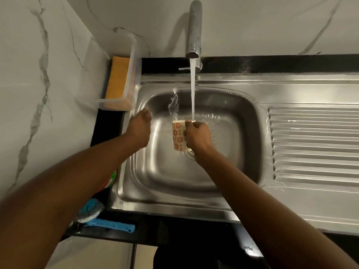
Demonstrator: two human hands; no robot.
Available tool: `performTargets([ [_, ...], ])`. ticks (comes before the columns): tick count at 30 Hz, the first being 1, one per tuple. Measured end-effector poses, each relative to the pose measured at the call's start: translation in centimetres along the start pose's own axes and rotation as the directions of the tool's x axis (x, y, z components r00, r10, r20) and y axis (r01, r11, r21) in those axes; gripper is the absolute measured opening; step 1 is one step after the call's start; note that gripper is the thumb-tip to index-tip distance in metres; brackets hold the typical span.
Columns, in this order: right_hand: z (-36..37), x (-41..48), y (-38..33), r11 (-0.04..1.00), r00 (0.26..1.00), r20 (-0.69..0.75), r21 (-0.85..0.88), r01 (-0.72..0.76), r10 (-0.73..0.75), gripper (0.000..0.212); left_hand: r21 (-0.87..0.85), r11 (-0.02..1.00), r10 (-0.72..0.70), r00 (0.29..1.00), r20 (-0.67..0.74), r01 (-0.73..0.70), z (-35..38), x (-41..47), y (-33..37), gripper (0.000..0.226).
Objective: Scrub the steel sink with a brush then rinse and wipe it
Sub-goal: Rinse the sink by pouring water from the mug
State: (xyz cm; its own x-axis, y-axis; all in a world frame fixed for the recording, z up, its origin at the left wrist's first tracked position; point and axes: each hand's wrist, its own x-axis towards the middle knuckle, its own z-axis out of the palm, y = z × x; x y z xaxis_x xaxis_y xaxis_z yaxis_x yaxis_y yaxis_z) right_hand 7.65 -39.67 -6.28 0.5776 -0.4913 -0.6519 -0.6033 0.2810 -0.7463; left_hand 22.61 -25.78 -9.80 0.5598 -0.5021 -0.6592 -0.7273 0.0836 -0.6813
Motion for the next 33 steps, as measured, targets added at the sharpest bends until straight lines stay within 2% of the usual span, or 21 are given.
performTargets([
  [2,-1.3,-0.3,1.2,0.999,0.999,0.031,-0.042,-0.021,0.022,0.026,-0.044,0.99,0.138,0.989,0.05,-0.136,0.0,-0.2,1.2,0.059],
  [4,-3.1,-0.3,2.5,0.998,0.997,0.061,-0.048,-0.044,0.047,0.023,-0.2,0.953,0.246,0.967,0.067,-0.228,-0.8,-0.9,2.0,0.042],
  [6,-4.4,-0.1,3.3,0.999,0.999,0.026,-0.031,-0.039,0.04,0.027,-0.392,0.891,0.262,0.964,0.034,-0.228,-1.7,-1.4,2.6,0.035],
  [8,-5.2,0.1,3.4,0.999,0.999,-0.025,0.029,-0.029,0.03,0.03,-0.592,0.784,0.219,0.975,-0.016,-0.186,-2.6,-1.3,3.0,0.032],
  [11,-5.6,0.2,2.4,0.989,0.997,-0.077,0.147,0.018,-0.007,0.031,-0.847,0.515,0.099,0.991,-0.096,-0.133,-3.4,-0.5,3.2,0.032],
  [13,-5.6,0.3,1.2,0.976,0.995,-0.079,0.207,0.068,-0.053,0.03,-0.961,0.265,-0.012,0.996,-0.09,-0.083,-4.2,-0.2,3.0,0.038],
  [16,-5.1,0.8,-0.4,0.958,0.991,-0.069,0.255,0.131,-0.117,0.029,-0.994,-0.077,-0.137,0.988,-0.065,-0.076,-5.6,0.2,2.2,0.049],
  [19,-4.8,0.9,-1.3,0.942,0.98,-0.04,0.271,0.198,-0.194,0.022,-0.947,-0.307,-0.235,0.972,-0.023,-0.097,-6.4,0.4,1.6,0.039],
  [21,-4.8,0.8,-1.6,0.936,0.971,-0.024,0.262,0.234,-0.237,0.021,-0.92,-0.37,-0.273,0.962,-0.027,-0.131,-6.7,0.4,1.4,0.029],
  [25,-4.7,0.8,-1.5,0.932,0.969,-0.019,0.271,0.243,-0.247,0.024,-0.882,-0.445,-0.293,0.956,-0.019,-0.154,-6.6,0.3,1.4,0.029],
  [33,-4.8,0.6,-2.2,0.911,0.959,0.012,0.316,0.264,-0.282,0.035,-0.897,-0.422,-0.313,0.95,0.008,-0.132,-6.5,-0.1,0.8,0.027],
])
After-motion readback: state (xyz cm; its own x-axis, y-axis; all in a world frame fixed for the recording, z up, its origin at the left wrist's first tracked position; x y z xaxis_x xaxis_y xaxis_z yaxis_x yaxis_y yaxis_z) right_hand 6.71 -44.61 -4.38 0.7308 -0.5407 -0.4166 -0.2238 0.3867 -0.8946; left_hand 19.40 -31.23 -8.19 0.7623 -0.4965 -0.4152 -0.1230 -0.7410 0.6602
